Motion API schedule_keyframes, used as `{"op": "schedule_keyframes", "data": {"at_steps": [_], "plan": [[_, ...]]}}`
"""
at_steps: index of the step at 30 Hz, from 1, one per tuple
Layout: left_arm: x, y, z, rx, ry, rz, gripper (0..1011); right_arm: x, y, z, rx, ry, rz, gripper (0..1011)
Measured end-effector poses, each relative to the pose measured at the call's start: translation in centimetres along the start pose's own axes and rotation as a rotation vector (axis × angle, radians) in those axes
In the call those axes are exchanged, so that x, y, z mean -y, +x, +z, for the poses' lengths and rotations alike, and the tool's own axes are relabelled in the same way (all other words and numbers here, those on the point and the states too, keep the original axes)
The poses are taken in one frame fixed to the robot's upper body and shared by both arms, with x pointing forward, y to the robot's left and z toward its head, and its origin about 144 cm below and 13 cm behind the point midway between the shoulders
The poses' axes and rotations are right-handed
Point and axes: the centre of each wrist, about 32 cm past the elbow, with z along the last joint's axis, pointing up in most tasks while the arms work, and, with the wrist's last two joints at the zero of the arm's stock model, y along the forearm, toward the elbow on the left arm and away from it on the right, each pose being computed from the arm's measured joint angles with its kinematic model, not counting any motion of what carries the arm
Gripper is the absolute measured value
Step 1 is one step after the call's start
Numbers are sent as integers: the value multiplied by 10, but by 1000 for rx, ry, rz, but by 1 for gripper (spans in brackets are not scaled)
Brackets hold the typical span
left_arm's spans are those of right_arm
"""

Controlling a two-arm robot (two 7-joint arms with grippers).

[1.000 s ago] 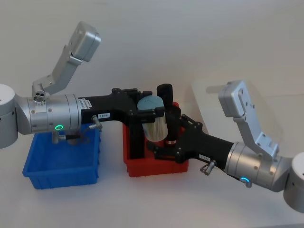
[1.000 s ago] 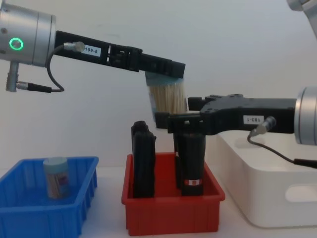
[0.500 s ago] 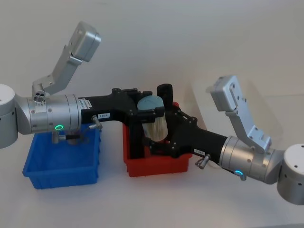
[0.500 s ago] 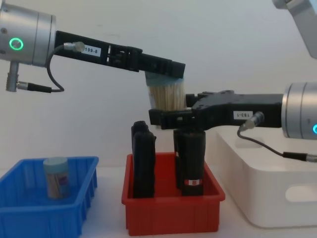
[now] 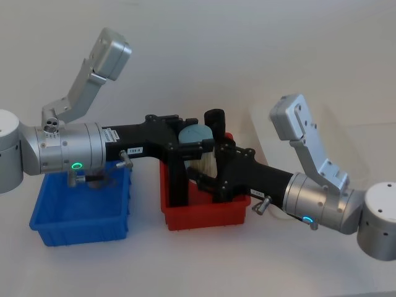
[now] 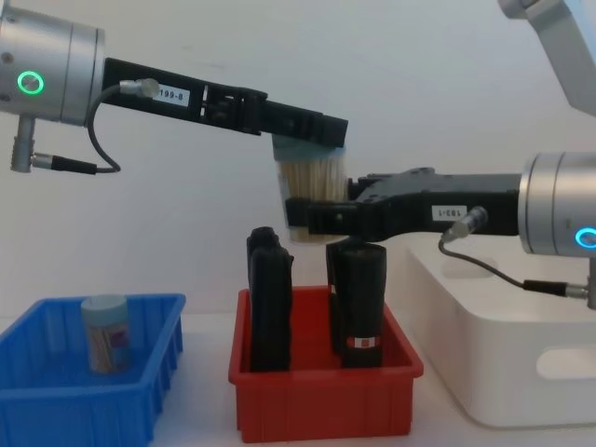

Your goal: Pick the cotton swabs from the blue box and place them into the white box.

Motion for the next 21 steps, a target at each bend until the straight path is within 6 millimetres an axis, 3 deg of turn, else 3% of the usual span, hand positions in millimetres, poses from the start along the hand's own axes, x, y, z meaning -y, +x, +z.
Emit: {"op": "schedule_keyframes", "data": {"at_steps": [5, 16, 21], "plan": [[0, 0, 0, 0, 0, 1, 673, -1, 1, 0, 1, 1, -1, 622], [0, 0, 0, 0, 0, -1, 982, -1, 3, 0, 1, 2, -12, 622], [0, 0, 0, 0, 0, -1, 1004, 0, 4, -1, -1, 1, -24, 622]]}}
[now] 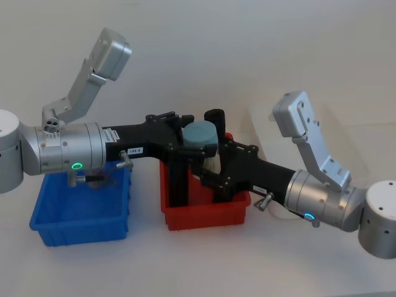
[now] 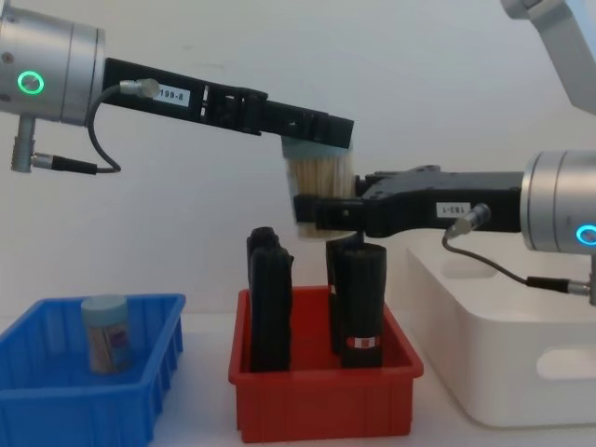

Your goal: Pick the cotton swabs from the blue box and place them into the white box.

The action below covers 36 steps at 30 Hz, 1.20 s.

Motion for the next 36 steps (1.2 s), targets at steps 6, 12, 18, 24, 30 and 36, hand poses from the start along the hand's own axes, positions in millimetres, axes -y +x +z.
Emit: {"op": "schedule_keyframes", "data": {"at_steps": [6, 12, 18, 24, 30, 36], "plan": [[0, 0, 0, 0, 0, 0, 1004, 6, 2, -2, -10, -1, -32, 622], [0, 0, 0, 0, 0, 0, 1004, 13, 3, -5, -22, 0, -74, 622], [0, 0, 0, 0, 0, 0, 1004, 24, 4, -9, -31, 3, -144, 621], [0, 0, 0, 0, 0, 0, 1004, 34, 5, -12, -34, 9, -216, 622], [0, 0, 0, 0, 0, 0, 1004, 43, 6, -16, -32, 18, -315, 622], [0, 0, 0, 0, 0, 0, 1004, 49, 7, -20, -28, 24, -411, 622]]}}
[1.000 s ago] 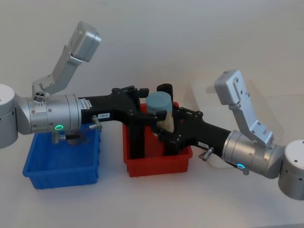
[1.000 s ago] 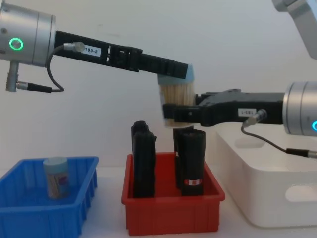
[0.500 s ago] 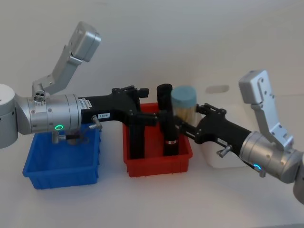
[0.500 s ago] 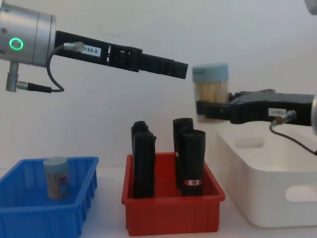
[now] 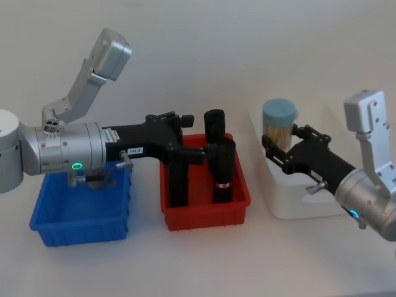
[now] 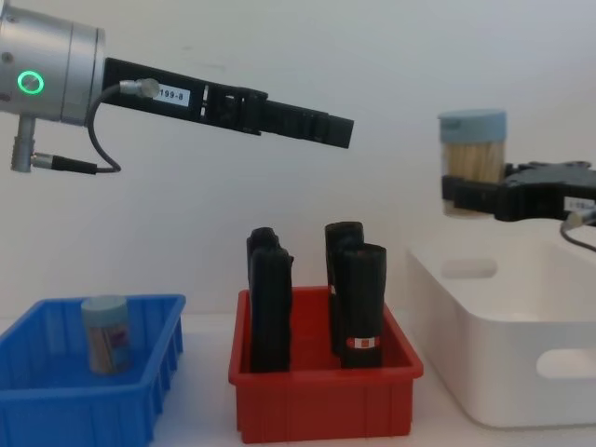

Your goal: Pick the cotton swabs from the blue box and place them into the white box.

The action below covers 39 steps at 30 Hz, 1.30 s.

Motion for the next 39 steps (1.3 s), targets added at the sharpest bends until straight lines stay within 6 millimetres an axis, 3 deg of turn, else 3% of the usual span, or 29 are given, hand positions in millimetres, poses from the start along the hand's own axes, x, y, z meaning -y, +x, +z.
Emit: {"op": "schedule_keyframes", "data": {"at_steps": [12, 21, 39], "plan": [[0, 0, 0, 0, 0, 0, 1004, -3, 8, -14, 2, -13, -182, 622], [0, 0, 0, 0, 0, 0, 1004, -22, 20, -33, -23, -62, -323, 621], [0, 0, 0, 0, 0, 0, 1004, -50, 35, -60, -72, -194, -384, 622]]}}
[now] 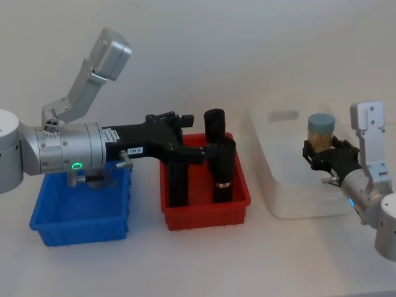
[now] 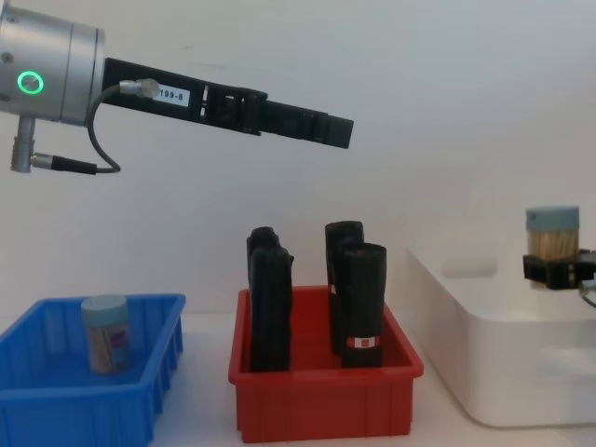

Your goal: Pick the cotton swabs from the blue box and place them into the white box.

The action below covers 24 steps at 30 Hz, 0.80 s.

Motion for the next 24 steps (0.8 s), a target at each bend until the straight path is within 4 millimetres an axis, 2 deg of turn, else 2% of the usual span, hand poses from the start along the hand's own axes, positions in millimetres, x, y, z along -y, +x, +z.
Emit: {"op": "schedule_keyframes", "data": {"at_steps": [14, 24], "plan": [[0, 0, 0, 0, 0, 0, 1004, -11, 1, -7, -3, -53, 10, 624], [0, 0, 0, 0, 0, 0, 1004, -13, 1, -8, -5, -59, 16, 883]]}}
